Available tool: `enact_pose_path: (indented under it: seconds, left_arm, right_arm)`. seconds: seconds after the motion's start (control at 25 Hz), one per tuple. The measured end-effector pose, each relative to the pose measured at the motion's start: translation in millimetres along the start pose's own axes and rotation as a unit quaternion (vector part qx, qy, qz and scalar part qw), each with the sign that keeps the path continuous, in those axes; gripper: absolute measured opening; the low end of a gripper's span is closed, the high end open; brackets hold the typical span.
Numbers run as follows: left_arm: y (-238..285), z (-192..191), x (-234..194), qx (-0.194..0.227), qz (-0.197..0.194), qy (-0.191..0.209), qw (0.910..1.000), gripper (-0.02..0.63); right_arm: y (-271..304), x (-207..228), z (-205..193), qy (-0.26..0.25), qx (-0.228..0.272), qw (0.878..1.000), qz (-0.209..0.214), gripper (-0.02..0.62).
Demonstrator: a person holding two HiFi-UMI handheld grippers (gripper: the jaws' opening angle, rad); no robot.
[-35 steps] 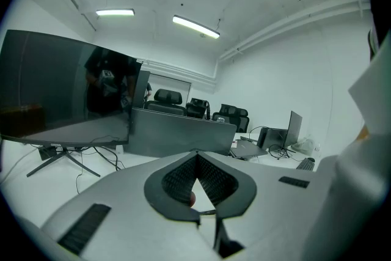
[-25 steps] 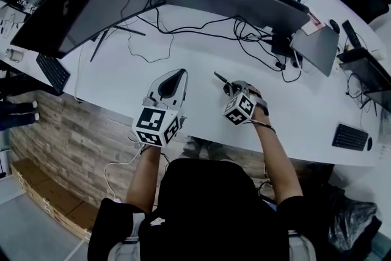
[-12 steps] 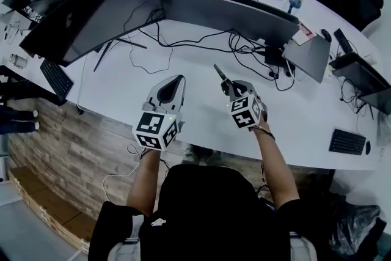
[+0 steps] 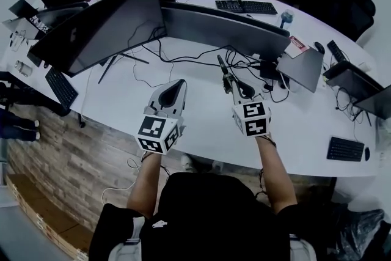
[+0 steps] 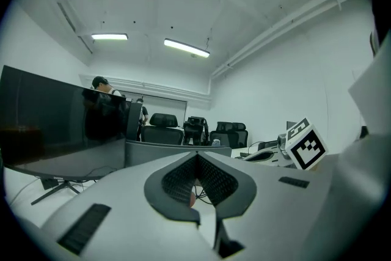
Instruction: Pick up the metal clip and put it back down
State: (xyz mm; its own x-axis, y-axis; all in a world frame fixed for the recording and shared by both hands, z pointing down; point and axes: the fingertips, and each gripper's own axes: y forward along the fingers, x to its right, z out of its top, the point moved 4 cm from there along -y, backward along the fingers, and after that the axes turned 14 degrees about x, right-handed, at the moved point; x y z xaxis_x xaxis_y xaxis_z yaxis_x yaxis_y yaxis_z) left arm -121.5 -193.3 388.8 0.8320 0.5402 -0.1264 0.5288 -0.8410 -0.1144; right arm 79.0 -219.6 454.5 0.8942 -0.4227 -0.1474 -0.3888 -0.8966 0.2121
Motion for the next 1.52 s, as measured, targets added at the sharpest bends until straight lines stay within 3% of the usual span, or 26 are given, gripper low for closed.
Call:
enact_pose_path:
  seconds: [0.48, 0.88, 1.52]
  left_arm:
    - [0, 67, 22, 0.064, -0.016, 0.049, 0.9966, 0.012]
    - [-3, 112, 37, 0.108, -0.028, 0.069, 0.9914, 0.012]
    - [-8, 120, 46, 0.117, -0.038, 0.068, 0.9901, 0.012]
  right_arm:
    - [-43, 9, 102, 0.014, 0.133, 0.991, -0.023, 0.026]
    - [-78, 13, 163, 0.019, 0.209, 0.977, -0.026, 0.026]
    - [-86, 8, 171, 0.008, 0.219, 0.975, -0.029, 0.026]
